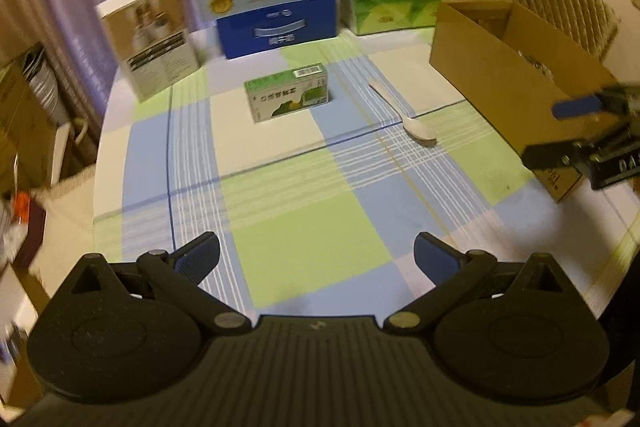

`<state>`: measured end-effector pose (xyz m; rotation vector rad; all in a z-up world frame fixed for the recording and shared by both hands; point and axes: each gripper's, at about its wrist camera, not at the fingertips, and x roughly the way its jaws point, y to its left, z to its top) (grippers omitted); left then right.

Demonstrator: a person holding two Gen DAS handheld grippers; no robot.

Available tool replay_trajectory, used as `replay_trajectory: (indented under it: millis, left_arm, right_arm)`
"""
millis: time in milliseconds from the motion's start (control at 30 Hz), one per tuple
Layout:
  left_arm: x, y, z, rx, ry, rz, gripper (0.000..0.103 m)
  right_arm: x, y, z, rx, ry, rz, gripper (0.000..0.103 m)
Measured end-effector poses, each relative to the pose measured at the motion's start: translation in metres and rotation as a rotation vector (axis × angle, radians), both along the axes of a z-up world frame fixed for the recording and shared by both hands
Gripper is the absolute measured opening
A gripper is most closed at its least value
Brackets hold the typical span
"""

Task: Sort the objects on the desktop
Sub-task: 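Move both tools back toward the small green box and white spoon, then grasp the white spoon with the right tool while the left tool grasps the green box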

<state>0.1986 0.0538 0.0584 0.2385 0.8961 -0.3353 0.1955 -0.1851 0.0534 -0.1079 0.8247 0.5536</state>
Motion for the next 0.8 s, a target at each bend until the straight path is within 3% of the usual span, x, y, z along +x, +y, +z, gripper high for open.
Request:
replay_trajectory:
  millis: [433, 800]
  left_arm:
    - [0.068, -0.005, -0.042, 0.099, -0.017, -0.207, 0.101]
    - [0.104, -0.013, -0.064, 0.107, 0.003, -0.261, 0.101]
  right_arm:
    - [0.068, 0.029, -0.038, -0.086, 0.031, 0.079, 0.100]
    - [0.128, 0.047, -0.074, -0.149, 0.099, 0.070, 0.074]
